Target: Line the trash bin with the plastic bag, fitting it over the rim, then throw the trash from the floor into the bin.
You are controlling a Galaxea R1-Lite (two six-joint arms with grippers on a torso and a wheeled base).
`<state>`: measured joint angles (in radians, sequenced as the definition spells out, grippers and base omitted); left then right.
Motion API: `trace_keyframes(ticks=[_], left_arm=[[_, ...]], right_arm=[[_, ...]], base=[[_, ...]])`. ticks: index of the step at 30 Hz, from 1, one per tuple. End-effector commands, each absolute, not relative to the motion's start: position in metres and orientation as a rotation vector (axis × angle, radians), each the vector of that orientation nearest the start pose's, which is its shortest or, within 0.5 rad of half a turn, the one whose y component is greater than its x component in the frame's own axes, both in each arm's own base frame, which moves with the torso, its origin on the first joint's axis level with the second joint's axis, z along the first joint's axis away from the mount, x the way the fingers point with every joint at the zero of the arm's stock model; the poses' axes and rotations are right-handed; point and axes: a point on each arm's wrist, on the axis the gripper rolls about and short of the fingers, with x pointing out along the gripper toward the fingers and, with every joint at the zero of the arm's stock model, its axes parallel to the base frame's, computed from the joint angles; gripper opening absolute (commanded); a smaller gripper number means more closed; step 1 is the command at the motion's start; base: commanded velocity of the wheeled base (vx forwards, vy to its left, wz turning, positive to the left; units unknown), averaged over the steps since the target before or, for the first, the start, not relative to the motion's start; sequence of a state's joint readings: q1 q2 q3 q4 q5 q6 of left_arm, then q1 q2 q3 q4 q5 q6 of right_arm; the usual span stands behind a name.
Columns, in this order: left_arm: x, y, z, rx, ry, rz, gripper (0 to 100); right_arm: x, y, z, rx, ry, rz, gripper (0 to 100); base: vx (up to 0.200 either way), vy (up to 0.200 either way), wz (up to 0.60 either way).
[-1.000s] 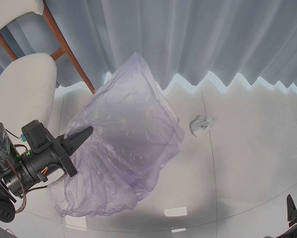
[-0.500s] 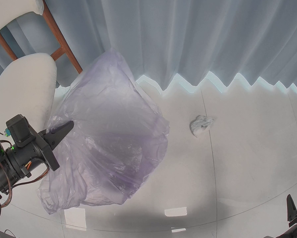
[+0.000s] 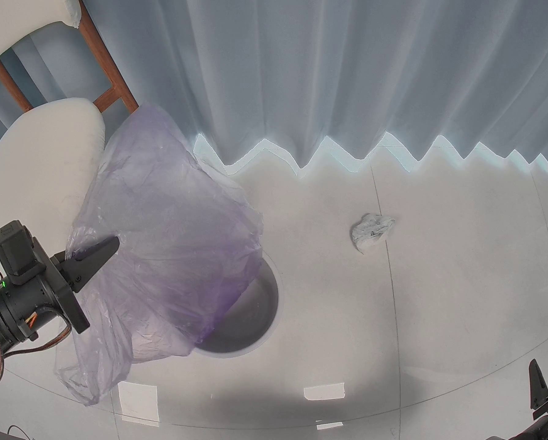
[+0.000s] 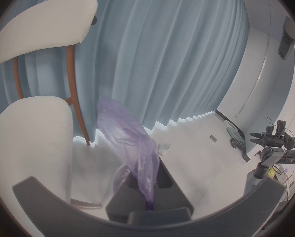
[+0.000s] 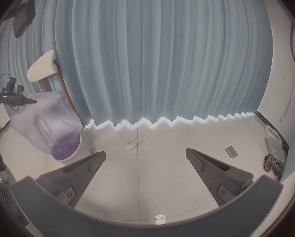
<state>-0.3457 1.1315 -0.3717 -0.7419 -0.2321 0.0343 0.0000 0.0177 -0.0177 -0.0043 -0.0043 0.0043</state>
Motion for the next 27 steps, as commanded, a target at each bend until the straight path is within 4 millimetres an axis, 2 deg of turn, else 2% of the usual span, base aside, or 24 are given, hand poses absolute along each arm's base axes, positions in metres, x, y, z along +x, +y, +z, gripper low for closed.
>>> trace_keyframes(ticks=[1,6,16,21,27], left_arm=[[0.138,-0.066,0.199,0.033,0.027,-0.645,0],[0.137,-0.075,0.189,0.036,0.074,-0.699,0],[0.145,-0.082,0.190,-0.027,0.088,-0.714,0],[0.154,-0.086,0.195,-0.148,0.122,-0.706,0],[0.156,-0.086,0.195,-0.183,0.140,-0.696,0]], right_arm=[[-0.023,0.000,0.076,0.005,-0.005,-0.005,100],[-0.023,0.000,0.076,0.005,-0.005,-0.005,100],[-0.023,0.000,0.076,0.005,-0.005,-0.005,100],[-0.023,0.000,0.076,0.005,-0.005,-0.005,100],[-0.023,0.000,0.076,0.005,-0.003,-0.005,100]], base=[[0.000,0.000,0.00],[0.000,0.000,0.00],[0.000,0.000,0.00],[0.000,0.000,0.00],[0.000,0.000,0.00]])
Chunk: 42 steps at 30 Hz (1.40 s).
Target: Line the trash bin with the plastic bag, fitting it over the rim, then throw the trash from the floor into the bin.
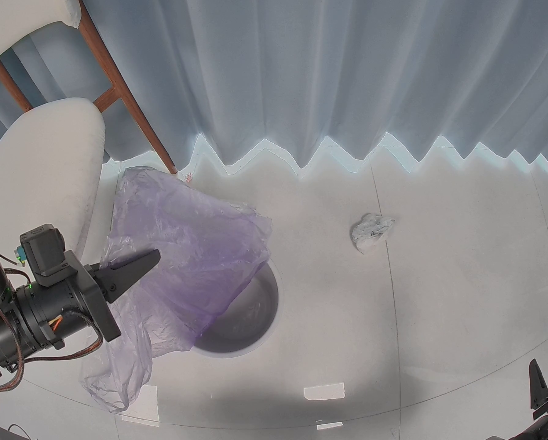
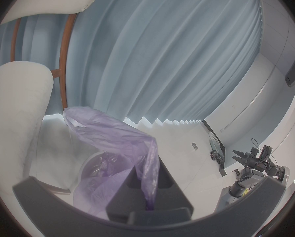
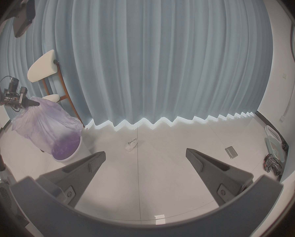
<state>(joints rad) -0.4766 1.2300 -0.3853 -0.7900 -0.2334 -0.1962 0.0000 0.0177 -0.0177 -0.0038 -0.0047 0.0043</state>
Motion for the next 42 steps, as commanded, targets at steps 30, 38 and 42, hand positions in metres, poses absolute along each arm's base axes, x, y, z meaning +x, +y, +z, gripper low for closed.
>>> trace_keyframes(ticks=[30,38,42], left_arm=[[0.178,-0.098,0.172,-0.255,0.245,-0.688,0],[0.187,-0.102,0.161,-0.224,0.280,-0.670,0],[0.187,-0.102,0.160,-0.225,0.286,-0.670,0]], right_arm=[[-0.023,0.000,0.076,-0.017,-0.003,0.000,100],[-0.026,0.000,0.102,-0.012,-0.262,-0.006,100],[-0.026,0.000,0.101,-0.026,-0.250,-0.002,100]], base=[[0.000,0.000,0.00],[0.000,0.000,0.00],[0.000,0.000,0.00]])
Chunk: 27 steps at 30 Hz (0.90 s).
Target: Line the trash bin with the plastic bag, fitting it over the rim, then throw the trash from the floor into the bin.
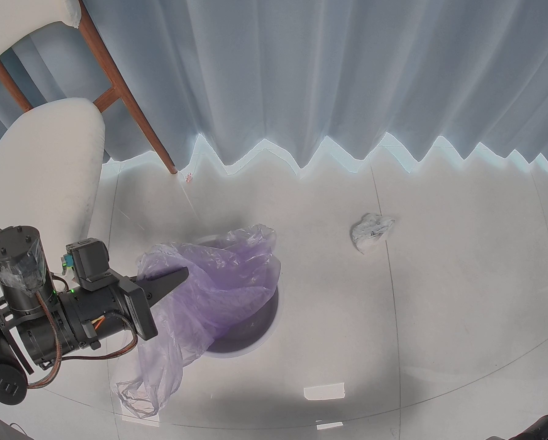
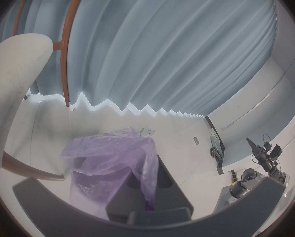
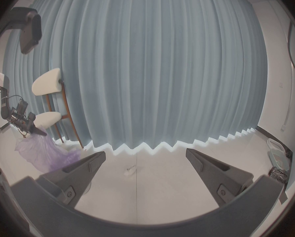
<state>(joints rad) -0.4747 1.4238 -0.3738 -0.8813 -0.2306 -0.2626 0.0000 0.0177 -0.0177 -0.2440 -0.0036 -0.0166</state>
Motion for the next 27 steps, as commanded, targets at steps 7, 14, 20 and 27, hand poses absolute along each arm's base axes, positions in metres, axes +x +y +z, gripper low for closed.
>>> trace_keyframes(ticks=[7,14,20,27], left_arm=[[0.186,-0.097,0.164,-0.234,0.261,-0.688,0],[0.192,-0.088,0.165,-0.253,0.197,-0.746,0],[0.195,-0.089,0.165,-0.261,0.190,-0.683,0],[0.190,-0.096,0.158,-0.239,0.211,-0.721,0]], right_arm=[[-0.016,0.003,0.112,0.188,-0.048,0.188,100],[0.012,0.008,0.155,0.421,0.187,0.333,100],[0.061,0.013,0.173,0.428,0.396,0.411,100],[0.100,0.031,0.174,0.381,0.579,0.523,100]], base=[[0.000,0.000,0.00],[0.000,0.000,0.00],[0.000,0.000,0.00],[0.000,0.000,0.00]])
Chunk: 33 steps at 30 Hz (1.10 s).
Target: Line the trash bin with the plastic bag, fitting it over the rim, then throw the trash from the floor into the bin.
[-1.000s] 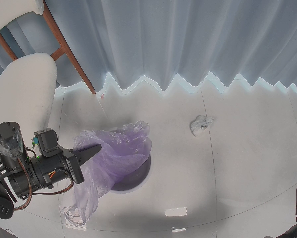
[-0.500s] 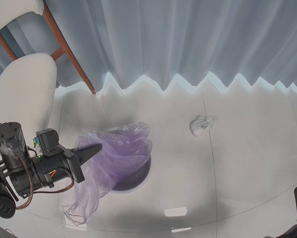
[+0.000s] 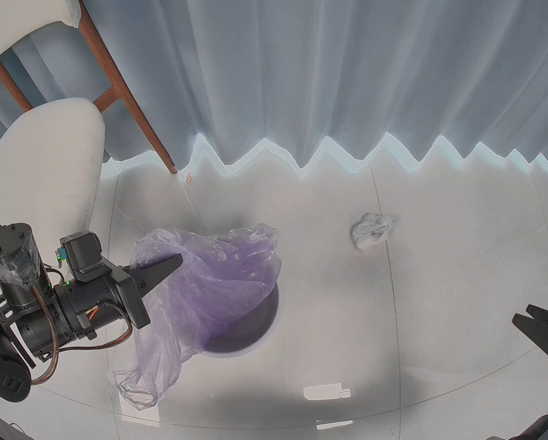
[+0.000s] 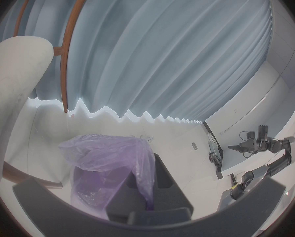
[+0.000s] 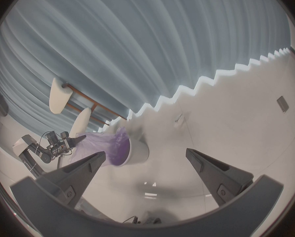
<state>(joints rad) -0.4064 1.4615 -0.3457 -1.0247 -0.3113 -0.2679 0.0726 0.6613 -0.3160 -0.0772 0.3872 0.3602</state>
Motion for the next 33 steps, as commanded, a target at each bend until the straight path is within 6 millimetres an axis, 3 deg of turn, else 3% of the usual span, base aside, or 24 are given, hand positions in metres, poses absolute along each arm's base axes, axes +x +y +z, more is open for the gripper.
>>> trace_keyframes(ticks=[1,9,14,21,28,33], left_arm=[[0.189,-0.098,0.158,-0.240,0.211,-0.730,0],[0.191,-0.101,0.167,-0.245,0.161,-0.751,0],[0.192,-0.104,0.160,-0.213,0.182,-0.761,0],[0.187,-0.101,0.156,-0.178,0.182,-0.756,0],[0.190,-0.101,0.159,-0.121,0.138,-0.738,0],[0.185,-0.110,0.155,-0.095,0.149,-0.745,0]], right_arm=[[0.103,0.035,0.174,0.371,0.593,0.543,100],[0.128,0.069,0.173,0.285,0.698,0.602,100],[0.142,0.086,0.178,0.294,0.681,0.641,100],[0.176,0.104,0.203,0.406,0.648,0.603,100],[0.186,0.114,0.194,0.429,0.685,0.545,100],[0.189,0.126,0.174,0.412,0.715,0.568,100]], base=[[0.000,0.000,0.00],[0.000,0.000,0.00],[0.000,0.000,0.00],[0.000,0.000,0.00],[0.000,0.000,0.00],[0.000,0.000,0.00]])
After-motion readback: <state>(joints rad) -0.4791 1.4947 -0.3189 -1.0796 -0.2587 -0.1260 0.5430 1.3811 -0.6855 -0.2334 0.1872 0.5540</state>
